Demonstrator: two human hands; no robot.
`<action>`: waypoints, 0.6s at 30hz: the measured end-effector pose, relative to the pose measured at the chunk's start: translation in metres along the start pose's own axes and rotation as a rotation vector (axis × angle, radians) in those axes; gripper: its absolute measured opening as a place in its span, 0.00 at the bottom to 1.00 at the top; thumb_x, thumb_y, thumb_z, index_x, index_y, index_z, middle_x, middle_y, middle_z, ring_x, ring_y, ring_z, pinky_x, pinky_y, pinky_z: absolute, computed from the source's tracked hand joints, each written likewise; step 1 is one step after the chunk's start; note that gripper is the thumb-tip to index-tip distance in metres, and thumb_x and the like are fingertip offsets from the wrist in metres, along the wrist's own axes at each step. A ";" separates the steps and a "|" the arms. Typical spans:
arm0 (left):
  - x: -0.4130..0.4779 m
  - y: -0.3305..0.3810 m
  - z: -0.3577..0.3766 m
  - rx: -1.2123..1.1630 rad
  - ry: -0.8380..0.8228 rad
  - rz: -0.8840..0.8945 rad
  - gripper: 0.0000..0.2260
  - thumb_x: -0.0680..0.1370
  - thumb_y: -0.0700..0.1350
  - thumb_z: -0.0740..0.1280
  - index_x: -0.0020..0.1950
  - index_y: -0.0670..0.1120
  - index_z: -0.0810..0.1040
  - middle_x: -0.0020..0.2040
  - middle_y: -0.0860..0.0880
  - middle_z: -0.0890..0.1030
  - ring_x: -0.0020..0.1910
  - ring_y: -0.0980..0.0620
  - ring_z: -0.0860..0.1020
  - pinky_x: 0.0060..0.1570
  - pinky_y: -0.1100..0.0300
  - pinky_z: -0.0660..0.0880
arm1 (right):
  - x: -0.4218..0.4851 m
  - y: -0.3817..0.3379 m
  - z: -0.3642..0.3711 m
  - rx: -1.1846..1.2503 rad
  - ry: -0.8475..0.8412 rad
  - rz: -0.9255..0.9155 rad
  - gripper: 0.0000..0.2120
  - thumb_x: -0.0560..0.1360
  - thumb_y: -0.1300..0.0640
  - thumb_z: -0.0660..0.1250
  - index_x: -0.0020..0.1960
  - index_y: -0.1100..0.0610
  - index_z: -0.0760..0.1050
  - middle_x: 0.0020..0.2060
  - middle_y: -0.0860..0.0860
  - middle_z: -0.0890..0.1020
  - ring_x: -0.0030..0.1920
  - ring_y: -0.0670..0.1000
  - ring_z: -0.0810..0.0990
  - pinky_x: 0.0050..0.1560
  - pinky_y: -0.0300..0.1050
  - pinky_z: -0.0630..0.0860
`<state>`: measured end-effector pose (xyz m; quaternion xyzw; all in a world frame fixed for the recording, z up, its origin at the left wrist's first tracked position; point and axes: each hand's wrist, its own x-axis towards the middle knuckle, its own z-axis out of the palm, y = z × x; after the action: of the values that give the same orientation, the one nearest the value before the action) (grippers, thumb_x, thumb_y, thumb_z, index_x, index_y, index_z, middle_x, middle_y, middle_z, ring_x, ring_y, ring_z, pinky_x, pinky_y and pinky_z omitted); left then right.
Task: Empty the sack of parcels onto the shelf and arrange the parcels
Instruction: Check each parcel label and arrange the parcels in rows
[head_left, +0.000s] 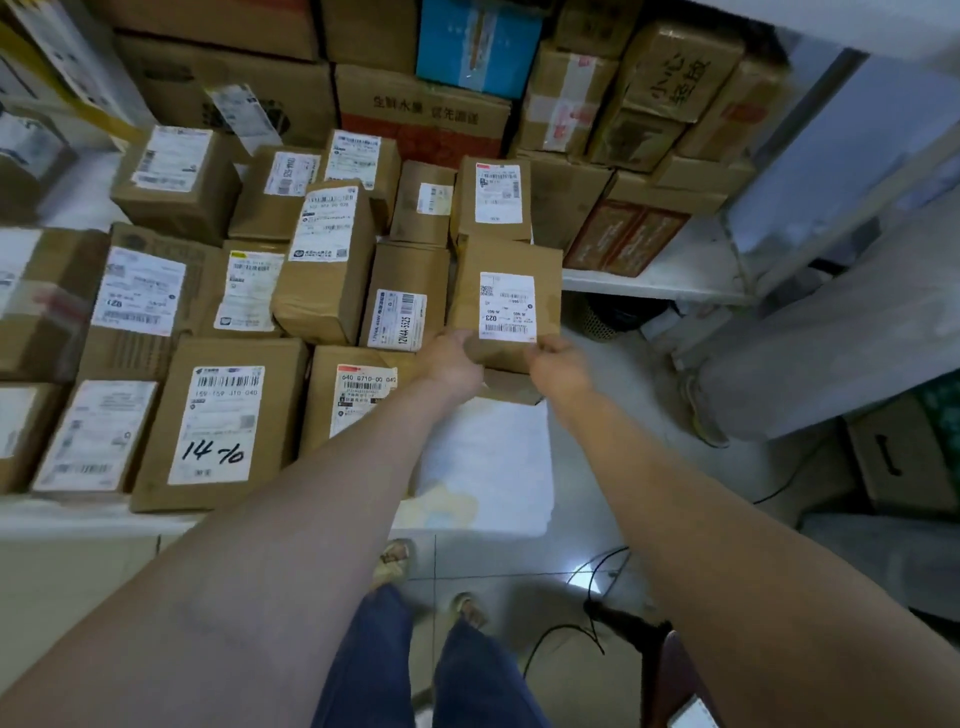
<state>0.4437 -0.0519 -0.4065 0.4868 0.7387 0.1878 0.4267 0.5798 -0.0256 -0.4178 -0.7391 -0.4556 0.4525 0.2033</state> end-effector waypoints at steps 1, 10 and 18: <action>-0.005 -0.002 0.002 0.019 0.003 0.002 0.24 0.78 0.40 0.65 0.74 0.49 0.68 0.73 0.45 0.65 0.67 0.43 0.71 0.65 0.54 0.72 | -0.002 0.003 -0.001 -0.013 -0.013 -0.002 0.14 0.77 0.57 0.62 0.60 0.53 0.78 0.60 0.54 0.79 0.54 0.55 0.80 0.51 0.43 0.75; -0.054 -0.017 0.030 0.014 0.126 0.042 0.18 0.79 0.44 0.64 0.69 0.50 0.74 0.72 0.45 0.67 0.66 0.45 0.72 0.62 0.62 0.67 | -0.031 0.037 0.000 -0.029 -0.083 -0.103 0.19 0.77 0.58 0.62 0.68 0.53 0.73 0.66 0.53 0.72 0.59 0.56 0.78 0.56 0.43 0.74; -0.093 -0.039 0.060 -0.137 0.110 -0.046 0.20 0.80 0.43 0.64 0.72 0.48 0.71 0.69 0.48 0.74 0.66 0.48 0.74 0.58 0.62 0.70 | -0.051 0.069 0.010 -0.065 -0.079 -0.095 0.20 0.76 0.54 0.59 0.67 0.52 0.73 0.62 0.56 0.76 0.58 0.57 0.78 0.60 0.49 0.75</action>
<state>0.4860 -0.1594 -0.4258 0.4282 0.7574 0.2547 0.4220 0.5966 -0.1050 -0.4473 -0.7045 -0.5122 0.4561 0.1823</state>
